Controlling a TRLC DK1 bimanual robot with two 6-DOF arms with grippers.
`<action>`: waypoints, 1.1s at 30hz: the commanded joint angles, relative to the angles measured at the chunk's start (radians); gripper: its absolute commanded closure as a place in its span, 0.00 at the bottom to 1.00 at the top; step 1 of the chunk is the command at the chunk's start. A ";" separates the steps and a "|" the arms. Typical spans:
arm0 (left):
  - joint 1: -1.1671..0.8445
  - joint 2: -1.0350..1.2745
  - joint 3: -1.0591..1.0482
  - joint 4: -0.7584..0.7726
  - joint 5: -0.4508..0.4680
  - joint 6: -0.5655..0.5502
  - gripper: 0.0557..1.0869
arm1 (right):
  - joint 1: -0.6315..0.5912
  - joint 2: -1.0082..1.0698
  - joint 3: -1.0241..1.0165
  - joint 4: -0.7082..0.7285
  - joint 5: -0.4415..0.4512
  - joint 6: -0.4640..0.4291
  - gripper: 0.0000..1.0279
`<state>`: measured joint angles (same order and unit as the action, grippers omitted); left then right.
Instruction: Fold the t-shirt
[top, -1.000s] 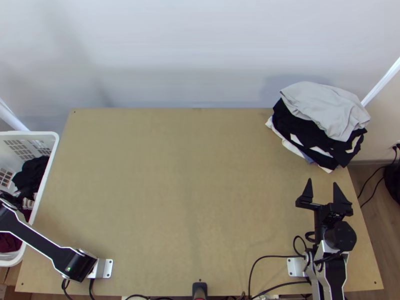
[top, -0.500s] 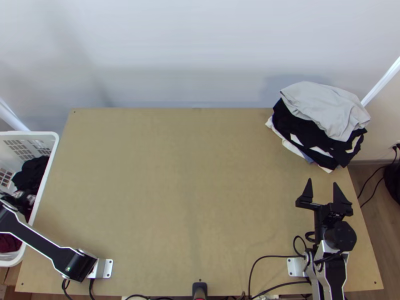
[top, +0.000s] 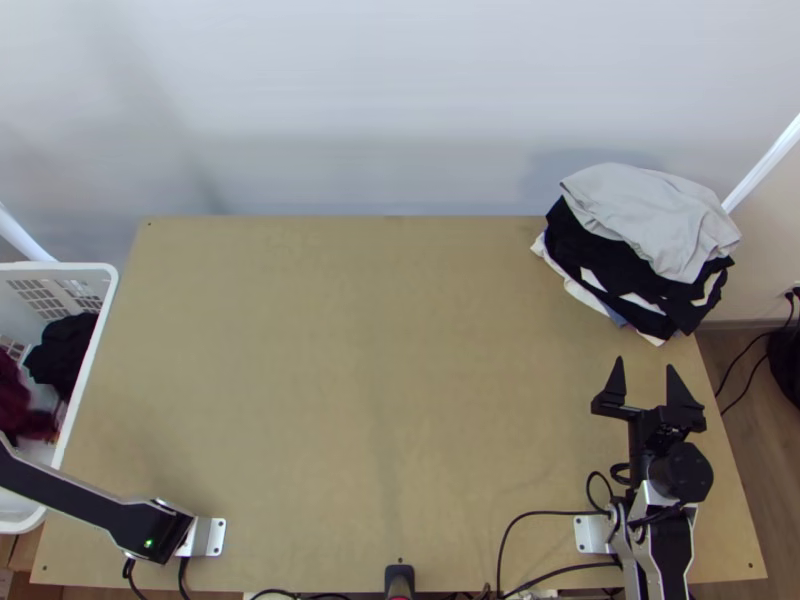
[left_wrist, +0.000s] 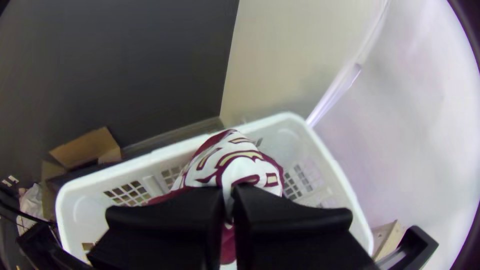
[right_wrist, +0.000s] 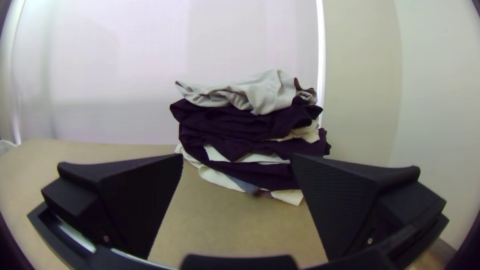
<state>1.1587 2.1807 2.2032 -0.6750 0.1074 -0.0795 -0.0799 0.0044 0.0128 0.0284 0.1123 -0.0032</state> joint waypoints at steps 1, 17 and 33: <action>0.002 -0.136 0.013 -0.003 0.032 -0.049 0.96 | -0.003 -0.006 -0.007 -0.015 0.007 0.012 0.04; -0.238 -0.564 -0.076 -0.192 0.126 -0.082 0.96 | -0.003 -0.006 -0.007 -0.016 0.007 0.012 0.04; -1.169 -1.019 -0.563 -0.140 -0.144 -0.055 0.96 | -0.003 -0.006 -0.007 -0.016 0.007 0.012 0.04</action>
<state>0.1417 1.2514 1.6859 -0.8581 0.0158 -0.1349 -0.0799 0.0044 0.0128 0.0284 0.1127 -0.0032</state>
